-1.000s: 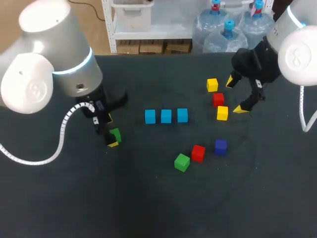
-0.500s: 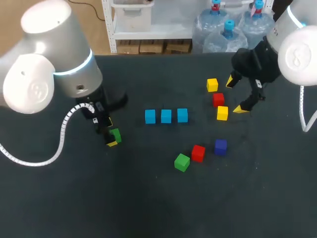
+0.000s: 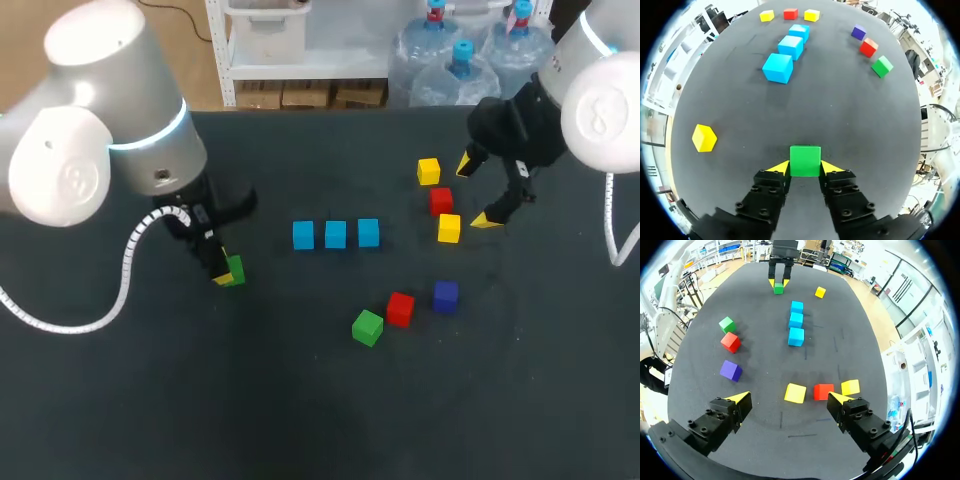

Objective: Place the blue cubes, place green cubes on the blue cubes, place the yellow cubes on the green cubes, then place the red cubes on the yellow cubes, and place purple cube on the red cubes.

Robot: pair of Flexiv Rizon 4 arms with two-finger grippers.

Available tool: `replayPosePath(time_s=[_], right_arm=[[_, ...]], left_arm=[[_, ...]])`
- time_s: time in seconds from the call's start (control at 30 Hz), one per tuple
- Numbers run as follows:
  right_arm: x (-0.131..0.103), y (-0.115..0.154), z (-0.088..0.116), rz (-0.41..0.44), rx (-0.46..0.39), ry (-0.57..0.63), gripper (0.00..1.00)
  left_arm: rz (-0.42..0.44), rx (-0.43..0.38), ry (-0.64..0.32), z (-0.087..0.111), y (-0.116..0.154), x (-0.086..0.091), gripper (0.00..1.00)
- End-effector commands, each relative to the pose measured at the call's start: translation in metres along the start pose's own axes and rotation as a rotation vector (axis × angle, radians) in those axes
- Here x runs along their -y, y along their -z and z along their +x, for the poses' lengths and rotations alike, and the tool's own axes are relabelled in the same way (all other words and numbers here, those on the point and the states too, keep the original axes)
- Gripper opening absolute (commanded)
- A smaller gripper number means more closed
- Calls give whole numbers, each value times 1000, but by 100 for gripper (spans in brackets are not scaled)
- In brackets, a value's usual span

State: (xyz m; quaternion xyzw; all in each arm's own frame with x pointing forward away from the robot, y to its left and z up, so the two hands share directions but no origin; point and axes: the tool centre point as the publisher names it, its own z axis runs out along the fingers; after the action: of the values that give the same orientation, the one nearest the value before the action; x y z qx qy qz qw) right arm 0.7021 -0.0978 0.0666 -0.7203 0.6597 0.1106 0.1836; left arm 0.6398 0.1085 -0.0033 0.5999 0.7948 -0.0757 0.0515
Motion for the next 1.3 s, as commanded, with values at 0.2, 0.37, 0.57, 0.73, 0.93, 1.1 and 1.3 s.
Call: replayPosePath(time_s=[0.2, 0.37, 0.57, 0.73, 0.93, 1.1, 1.3], right_arm=[[0, 0, 0, -1, 2, 1, 100], [0, 0, 0, -1, 2, 1, 100], [0, 0, 0, -1, 2, 1, 100], [0, 0, 0, -1, 2, 1, 100], [0, 0, 0, -1, 2, 1, 100], [0, 0, 0, -1, 2, 1, 100], [0, 0, 0, -1, 2, 1, 100]], left_arm=[[11, -8, -57, -8, 21, -3, 0], [44, 17, -125, -19, 41, -6, 0], [43, 18, -179, -34, 62, -13, 0], [37, 19, -187, -48, 68, -18, 0], [36, 35, -208, -67, 69, -19, 0], [40, 39, -225, -79, 65, -21, 0], [40, 44, -238, -91, 60, -24, 0]])
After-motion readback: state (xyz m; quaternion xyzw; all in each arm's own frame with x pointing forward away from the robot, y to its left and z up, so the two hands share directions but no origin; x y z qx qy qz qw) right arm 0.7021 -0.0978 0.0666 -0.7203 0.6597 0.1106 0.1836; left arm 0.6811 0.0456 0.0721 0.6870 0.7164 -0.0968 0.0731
